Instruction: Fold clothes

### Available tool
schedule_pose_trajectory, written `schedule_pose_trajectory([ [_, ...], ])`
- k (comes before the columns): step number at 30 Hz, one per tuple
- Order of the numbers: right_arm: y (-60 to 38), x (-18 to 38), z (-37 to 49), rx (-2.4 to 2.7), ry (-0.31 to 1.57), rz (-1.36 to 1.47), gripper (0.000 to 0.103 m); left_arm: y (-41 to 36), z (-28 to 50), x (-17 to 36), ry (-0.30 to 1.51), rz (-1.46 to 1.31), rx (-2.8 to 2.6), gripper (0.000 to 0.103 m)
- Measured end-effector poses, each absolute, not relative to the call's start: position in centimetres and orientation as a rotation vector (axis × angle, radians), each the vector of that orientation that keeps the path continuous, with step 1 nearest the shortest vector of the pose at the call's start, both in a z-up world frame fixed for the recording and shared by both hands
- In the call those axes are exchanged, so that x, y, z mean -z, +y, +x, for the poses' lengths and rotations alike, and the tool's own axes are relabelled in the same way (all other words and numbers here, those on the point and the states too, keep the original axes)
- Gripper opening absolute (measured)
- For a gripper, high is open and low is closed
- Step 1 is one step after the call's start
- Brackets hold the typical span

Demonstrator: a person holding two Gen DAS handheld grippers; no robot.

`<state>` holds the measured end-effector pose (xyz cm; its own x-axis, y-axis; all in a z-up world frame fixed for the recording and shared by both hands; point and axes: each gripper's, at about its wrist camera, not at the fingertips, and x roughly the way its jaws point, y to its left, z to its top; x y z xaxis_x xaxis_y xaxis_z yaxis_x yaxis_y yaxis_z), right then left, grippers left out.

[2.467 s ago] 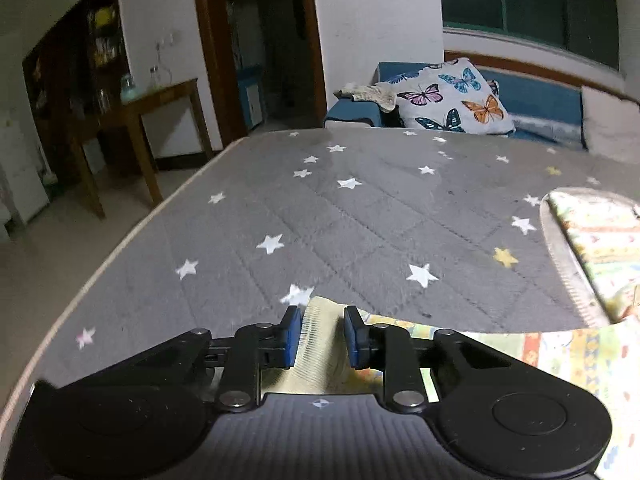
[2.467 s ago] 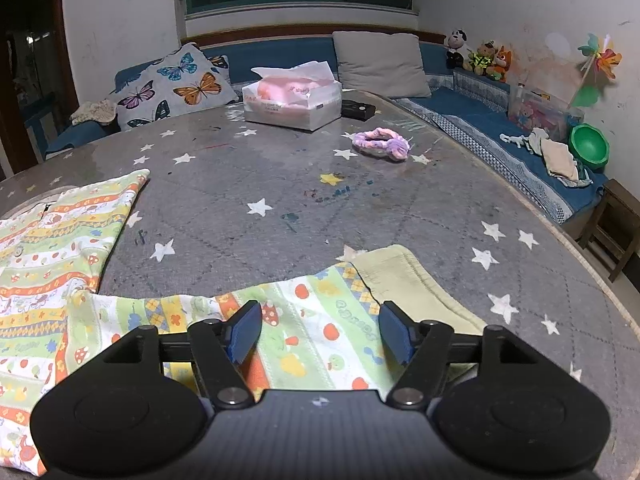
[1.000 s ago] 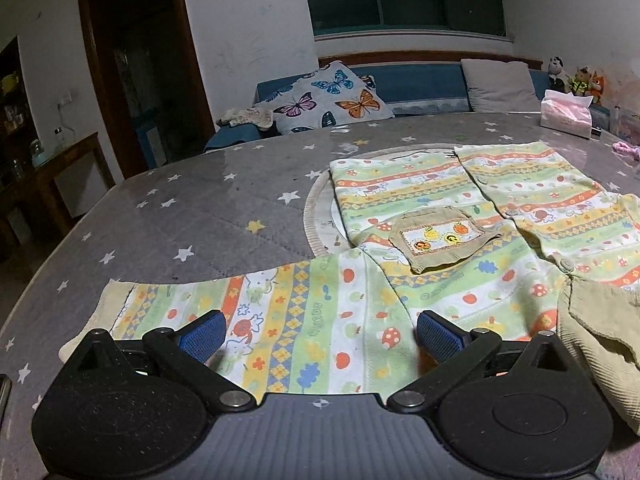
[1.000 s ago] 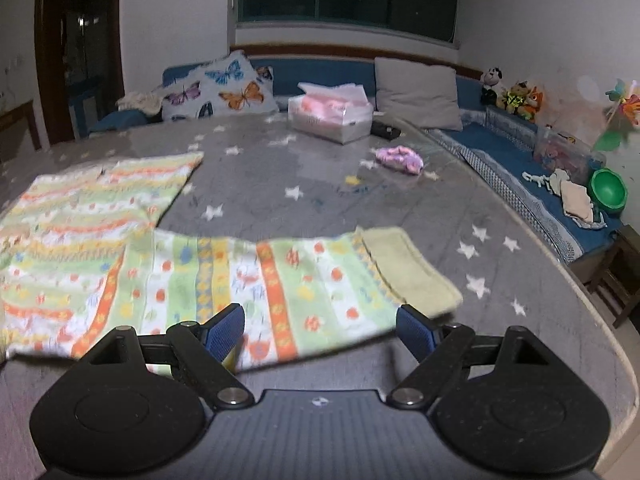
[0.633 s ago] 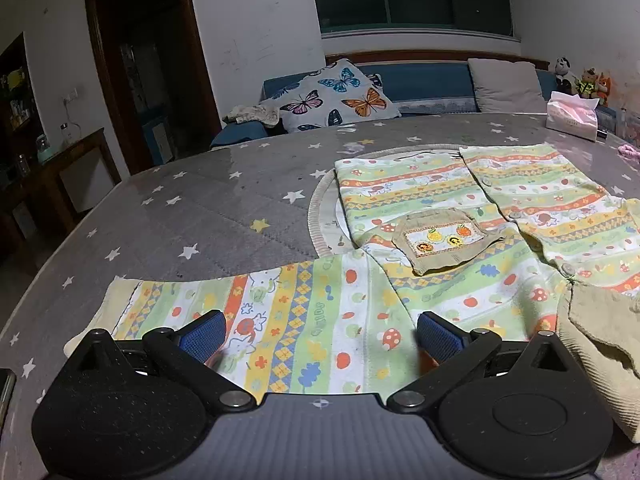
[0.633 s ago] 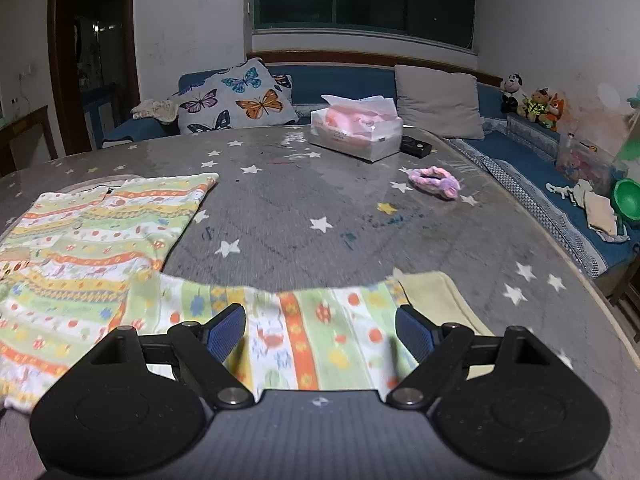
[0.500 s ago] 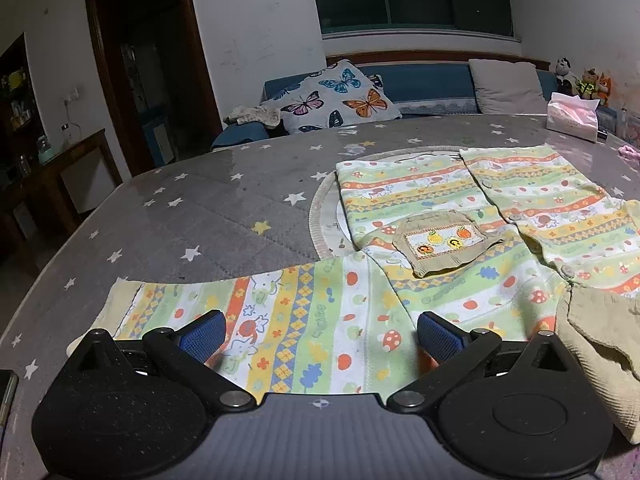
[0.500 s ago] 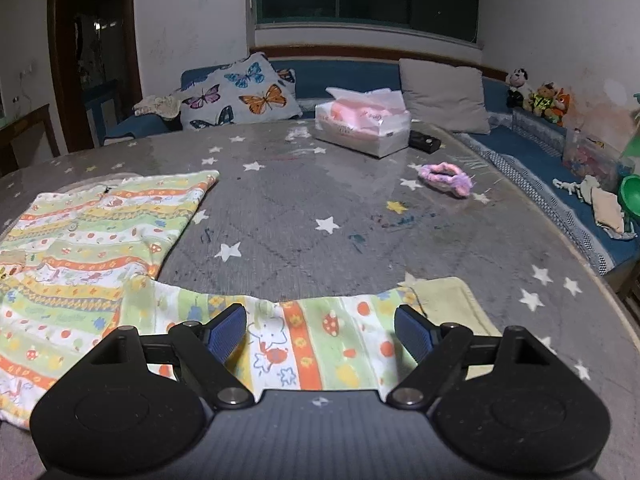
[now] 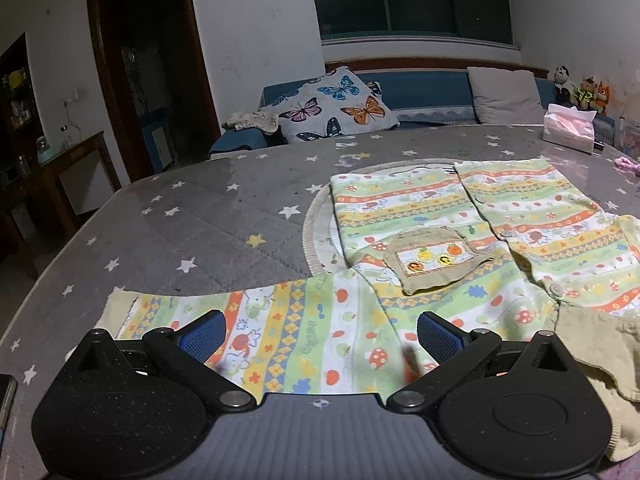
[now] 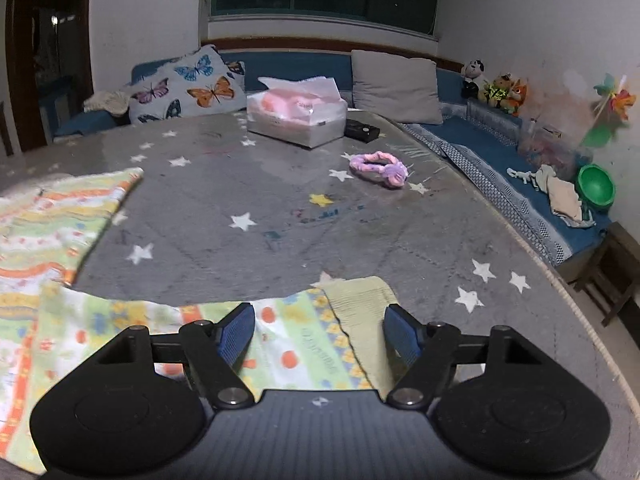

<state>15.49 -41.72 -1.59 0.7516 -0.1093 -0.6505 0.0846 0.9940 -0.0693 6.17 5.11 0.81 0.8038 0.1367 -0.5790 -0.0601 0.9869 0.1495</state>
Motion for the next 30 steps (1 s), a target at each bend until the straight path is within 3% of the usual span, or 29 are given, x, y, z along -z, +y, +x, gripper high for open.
schedule_pose_trajectory([
  [11, -44.1, 1.1, 12.8, 0.201, 0.689, -0.004, 0.072, 4.6, 6.4, -1.3, 0.615, 0.117, -0.087, 0.103],
  [19, -45.8, 1.5, 11.4, 0.198, 0.700, 0.089, 0.052, 3.1, 6.6, -1.3, 0.611, 0.121, -0.042, 0.103],
  [26, -45.9, 1.5, 10.8, 0.217, 0.699, 0.093, 0.051, 2.5, 6.8, -1.7, 0.607, 0.118, -0.022, 0.103],
  [30, -45.8, 1.5, 10.5, 0.198, 0.697, 0.107, 0.039, 1.9, 7.1, -1.7, 0.614, 0.113, -0.007, 0.103],
])
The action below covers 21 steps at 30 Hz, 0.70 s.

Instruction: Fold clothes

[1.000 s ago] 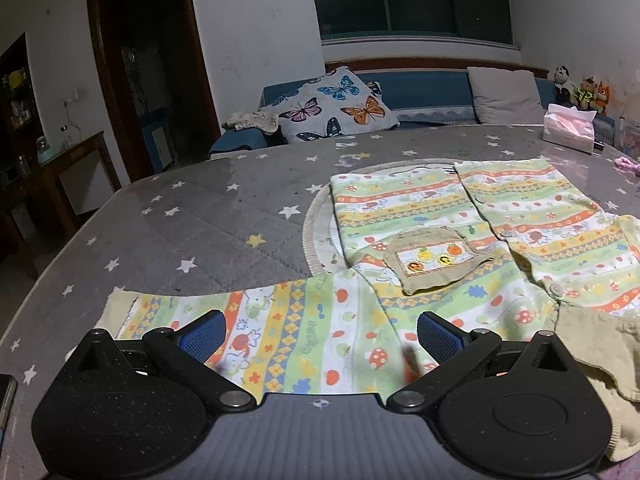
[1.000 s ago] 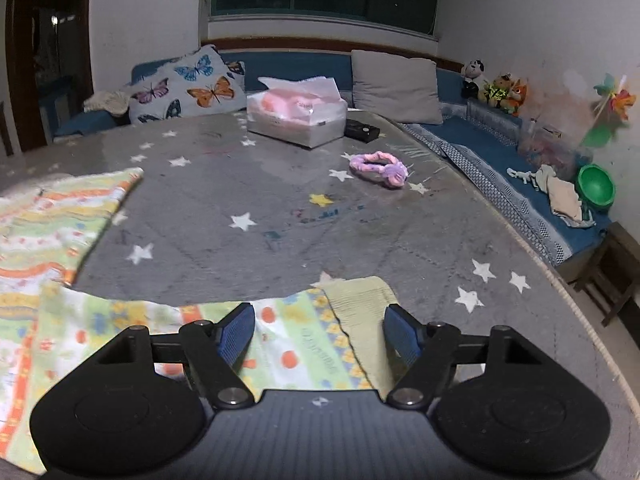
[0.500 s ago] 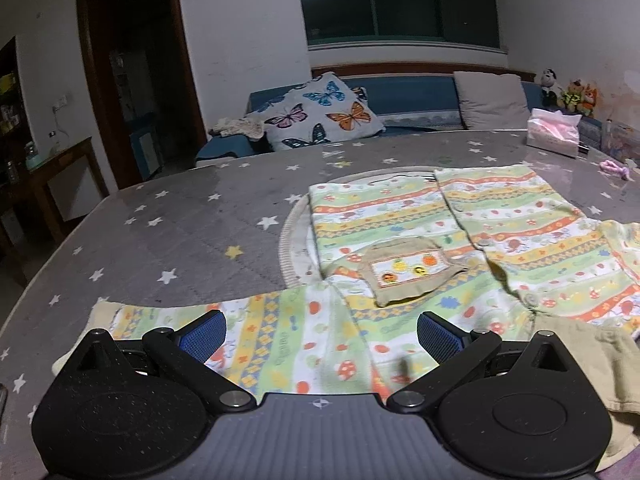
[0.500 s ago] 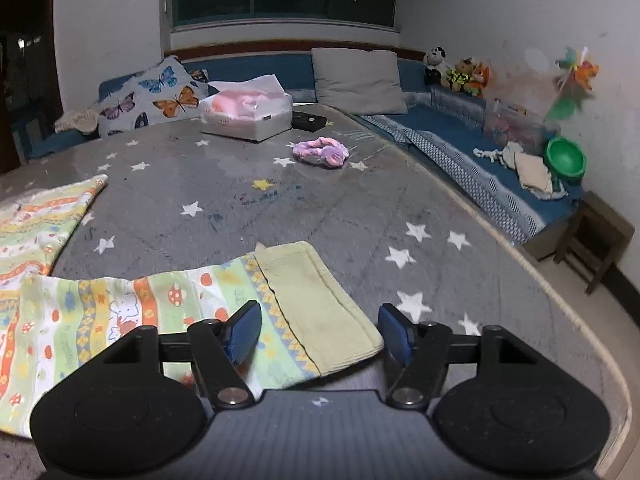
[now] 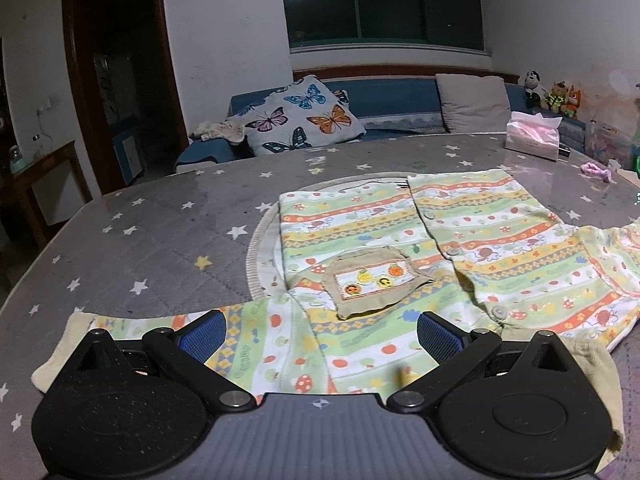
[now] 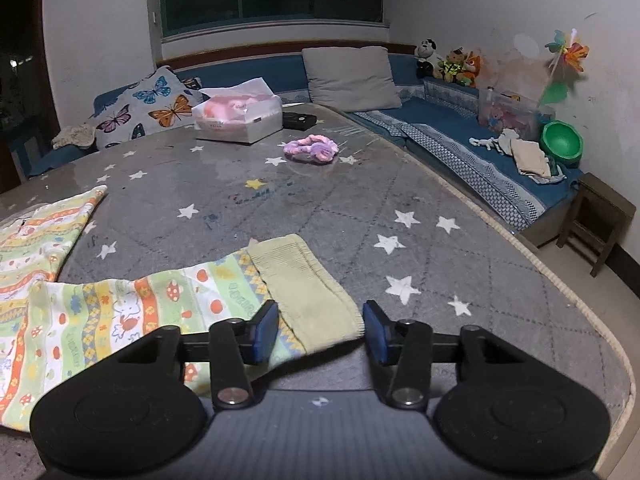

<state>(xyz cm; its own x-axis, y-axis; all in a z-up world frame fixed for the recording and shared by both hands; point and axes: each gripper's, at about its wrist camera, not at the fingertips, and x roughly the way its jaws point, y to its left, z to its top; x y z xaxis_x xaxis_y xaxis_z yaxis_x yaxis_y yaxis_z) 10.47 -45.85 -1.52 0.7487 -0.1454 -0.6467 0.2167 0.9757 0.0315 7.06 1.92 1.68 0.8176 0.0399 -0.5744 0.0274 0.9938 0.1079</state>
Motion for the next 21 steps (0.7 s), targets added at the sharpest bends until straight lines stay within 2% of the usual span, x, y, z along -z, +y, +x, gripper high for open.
schedule_pose_trajectory([
  [6, -46.1, 1.2, 10.2, 0.164, 0.694, 0.175, 0.013, 0.6, 7.3, -1.7, 0.618, 0.123, 0.025, 0.103],
  [11, -45.7, 0.3, 9.8, 0.108, 0.673, 0.243, 0.010, -0.9, 7.9, -1.7, 0.627, 0.139, 0.062, 0.103],
  [21, -41.6, -3.6, 9.4, -0.085, 0.611, 0.262, 0.009, -4.1, 9.3, -0.4, 0.666, 0.184, 0.129, 0.103],
])
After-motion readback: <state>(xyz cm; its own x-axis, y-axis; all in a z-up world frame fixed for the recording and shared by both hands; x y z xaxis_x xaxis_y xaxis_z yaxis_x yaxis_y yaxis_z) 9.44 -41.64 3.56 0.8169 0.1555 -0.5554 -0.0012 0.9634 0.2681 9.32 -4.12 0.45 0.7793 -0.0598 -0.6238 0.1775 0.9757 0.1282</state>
